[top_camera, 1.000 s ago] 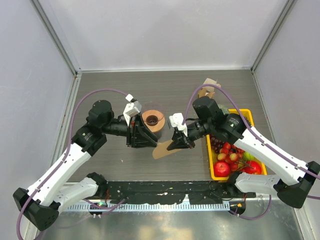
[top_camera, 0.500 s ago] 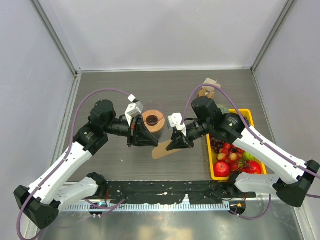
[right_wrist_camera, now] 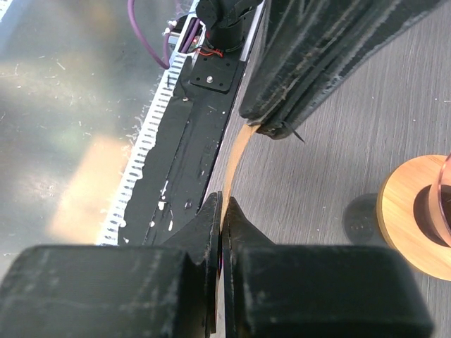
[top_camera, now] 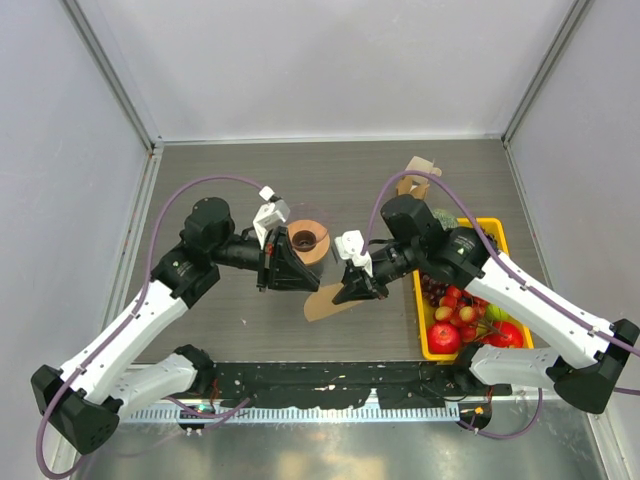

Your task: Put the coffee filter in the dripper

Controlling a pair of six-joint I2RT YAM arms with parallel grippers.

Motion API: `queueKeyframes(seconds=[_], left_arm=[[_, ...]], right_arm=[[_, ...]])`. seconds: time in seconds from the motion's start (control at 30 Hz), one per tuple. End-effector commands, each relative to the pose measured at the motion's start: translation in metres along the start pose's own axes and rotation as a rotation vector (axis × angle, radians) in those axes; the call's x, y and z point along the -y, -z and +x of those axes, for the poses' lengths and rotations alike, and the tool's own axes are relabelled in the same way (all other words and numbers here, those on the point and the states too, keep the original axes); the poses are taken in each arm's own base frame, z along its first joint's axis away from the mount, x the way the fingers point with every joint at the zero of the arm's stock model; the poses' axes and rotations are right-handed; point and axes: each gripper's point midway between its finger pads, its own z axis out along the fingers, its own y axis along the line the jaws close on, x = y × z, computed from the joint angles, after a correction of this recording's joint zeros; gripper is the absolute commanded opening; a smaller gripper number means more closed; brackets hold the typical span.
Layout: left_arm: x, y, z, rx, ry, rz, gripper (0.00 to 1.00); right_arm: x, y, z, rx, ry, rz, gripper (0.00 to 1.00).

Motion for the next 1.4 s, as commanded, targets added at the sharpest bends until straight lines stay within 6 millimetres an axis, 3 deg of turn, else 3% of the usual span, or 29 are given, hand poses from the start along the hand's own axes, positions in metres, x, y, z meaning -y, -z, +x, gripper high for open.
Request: queueKeyframes(seconds=[0.0,0.57,0.8,1.37], left_arm=[[0.002,-0.002,-0.005,0.014,-0.020,0.029,0.00],[-0.001,0.001,-0.002,0.029,0.016,0.032,0.00],[0.001,0.001,-0.010,0.049,-0.004,0.040,0.00],[0.000,-0.002,0.000,0.032,0.003,0.041,0.00]], right_arm=[[-0.006,0.005,-0.017,0.029,0.082,-0.011,0.05],[-0.011,0.011,-0.016,0.027,0.110,0.001,0.05],[-0.011,0.010,-0.014,0.021,0.105,0.000,0.05],[-0.002,0.008,-0.021,0.027,0.100,0.015,0.05]])
